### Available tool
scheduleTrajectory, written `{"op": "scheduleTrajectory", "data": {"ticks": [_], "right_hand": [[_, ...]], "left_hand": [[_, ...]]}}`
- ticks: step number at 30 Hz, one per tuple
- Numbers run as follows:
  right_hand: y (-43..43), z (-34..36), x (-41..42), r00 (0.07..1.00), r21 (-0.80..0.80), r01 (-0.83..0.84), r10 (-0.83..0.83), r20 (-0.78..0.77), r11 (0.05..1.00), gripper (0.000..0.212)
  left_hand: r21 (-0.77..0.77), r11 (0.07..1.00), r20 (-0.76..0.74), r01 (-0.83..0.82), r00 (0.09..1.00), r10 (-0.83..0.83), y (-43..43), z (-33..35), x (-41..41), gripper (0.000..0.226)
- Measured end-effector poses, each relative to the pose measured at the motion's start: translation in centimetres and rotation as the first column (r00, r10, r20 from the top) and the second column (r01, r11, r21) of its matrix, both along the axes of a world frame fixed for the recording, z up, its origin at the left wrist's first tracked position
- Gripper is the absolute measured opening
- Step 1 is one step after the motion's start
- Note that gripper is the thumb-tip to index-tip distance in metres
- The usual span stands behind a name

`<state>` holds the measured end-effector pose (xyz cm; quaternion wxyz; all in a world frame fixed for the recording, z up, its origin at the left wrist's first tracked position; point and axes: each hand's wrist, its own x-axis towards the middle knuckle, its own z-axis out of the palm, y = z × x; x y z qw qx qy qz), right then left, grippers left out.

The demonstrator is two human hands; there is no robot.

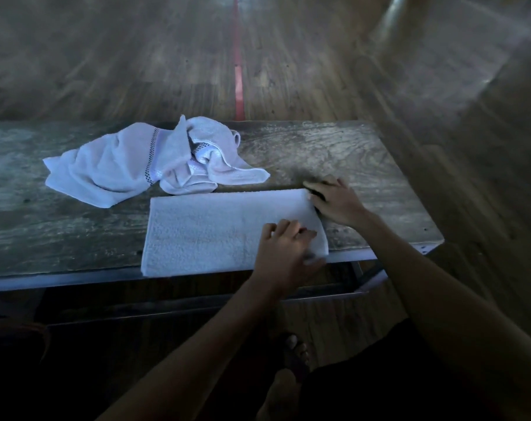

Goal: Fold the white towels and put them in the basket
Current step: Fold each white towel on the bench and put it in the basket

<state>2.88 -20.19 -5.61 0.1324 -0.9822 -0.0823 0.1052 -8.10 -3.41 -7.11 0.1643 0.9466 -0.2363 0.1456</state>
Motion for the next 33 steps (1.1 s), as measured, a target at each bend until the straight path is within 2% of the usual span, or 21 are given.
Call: {"op": "scheduleTrajectory", "data": {"ticks": [4,6,11,15,17,19,21,22,25,28,30,33], "right_hand": [[0.9,0.3,-0.3,0.999,-0.067,-0.021,0.018,-0.037,0.998,0.048],[1.0,0.7,-0.1,0.998,-0.046,-0.021,0.018,-0.058,0.999,0.045],[1.1,1.7,0.3,0.994,0.092,-0.003,0.013,-0.107,0.996,0.028],[1.8,4.0,0.3,0.974,0.204,-0.013,0.058,-0.217,0.979,0.009],[2.2,5.8,0.4,0.969,0.282,-0.001,0.07,-0.237,0.959,0.013],[2.8,7.6,0.5,0.973,0.399,0.053,0.042,-0.225,0.916,0.004],[4.0,9.3,0.6,0.976,0.521,0.086,0.032,-0.214,0.849,0.021],[4.6,10.1,0.6,0.975,0.563,0.071,0.062,-0.214,0.824,0.025],[7.0,11.6,0.7,0.946,0.684,0.042,0.192,-0.263,0.729,0.016],[9.7,12.1,1.0,0.9,0.769,0.083,0.283,-0.331,0.634,0.026],[11.8,12.1,1.3,0.884,0.769,0.042,0.335,-0.326,0.637,0.028],[15.3,11.7,1.9,0.876,0.696,-0.075,0.381,-0.296,0.714,0.022]], "left_hand": [[0.029,1.0,0.042,0.003,0.999,-0.004,-1.6,-1.3,-0.1,0.039],[0.004,1.0,0.092,-0.018,0.996,0.017,-1.8,-1.6,-0.2,0.029],[-0.065,0.998,0.164,-0.017,0.986,0.028,-2.0,-1.7,-0.1,0.01],[-0.239,0.97,0.152,-0.038,0.986,0.076,-1.6,-1.0,-1.0,0.008],[-0.313,0.948,0.149,-0.067,0.982,0.118,-0.7,0.1,-1.5,0.01],[-0.366,0.925,0.131,-0.103,0.978,0.161,0.8,1.5,-1.8,0.011],[-0.42,0.893,0.1,-0.162,0.97,0.223,2.9,3.0,-2.0,0.013],[-0.448,0.873,0.087,-0.19,0.963,0.254,4.0,3.8,-2.1,0.014],[-0.522,0.82,0.077,-0.234,0.945,0.319,7.8,5.6,-2.7,0.014],[-0.565,0.778,0.022,-0.275,0.937,0.348,11.7,6.2,-3.8,0.018],[-0.608,0.73,-0.04,-0.313,0.93,0.366,13.9,5.9,-4.8,0.021],[-0.674,0.602,-0.205,-0.427,0.892,0.403,15.9,5.0,-6.3,0.022]]}}
